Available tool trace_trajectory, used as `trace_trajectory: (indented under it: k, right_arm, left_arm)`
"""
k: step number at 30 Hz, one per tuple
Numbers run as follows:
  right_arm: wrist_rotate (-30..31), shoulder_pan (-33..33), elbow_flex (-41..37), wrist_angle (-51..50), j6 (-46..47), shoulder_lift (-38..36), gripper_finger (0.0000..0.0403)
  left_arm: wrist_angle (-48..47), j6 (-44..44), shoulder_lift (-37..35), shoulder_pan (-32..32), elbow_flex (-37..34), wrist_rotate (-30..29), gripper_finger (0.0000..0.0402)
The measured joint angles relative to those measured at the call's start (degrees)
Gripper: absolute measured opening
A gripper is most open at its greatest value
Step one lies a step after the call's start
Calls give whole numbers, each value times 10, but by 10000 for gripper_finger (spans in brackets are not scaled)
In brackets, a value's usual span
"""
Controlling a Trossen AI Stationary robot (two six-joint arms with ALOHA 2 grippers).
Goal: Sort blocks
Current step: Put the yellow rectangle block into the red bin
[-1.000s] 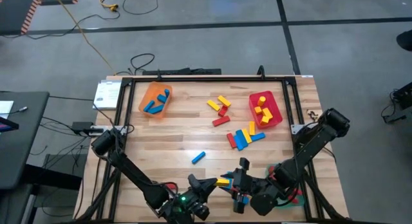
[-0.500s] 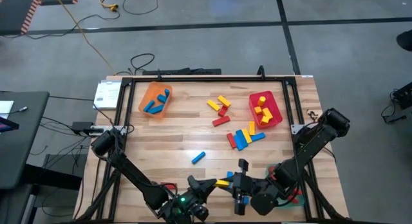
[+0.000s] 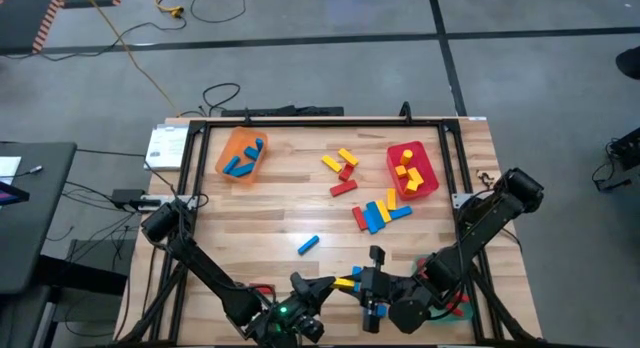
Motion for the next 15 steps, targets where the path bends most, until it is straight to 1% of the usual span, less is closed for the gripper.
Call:
trace_trajectory:
  k: [7, 12, 15]
  right_arm:
    - [-1, -1, 0, -1, -2, 0, 102]
    - [-1, -1, 0, -3, -3, 0, 101]
    - [-3, -1, 0, -5, -4, 0, 92]
  left_arm:
    - [0, 3, 0, 0, 0, -2, 113]
    - [0, -1, 0, 0, 0, -3, 129]
    - [-1, -3, 0, -1, 0, -5, 141]
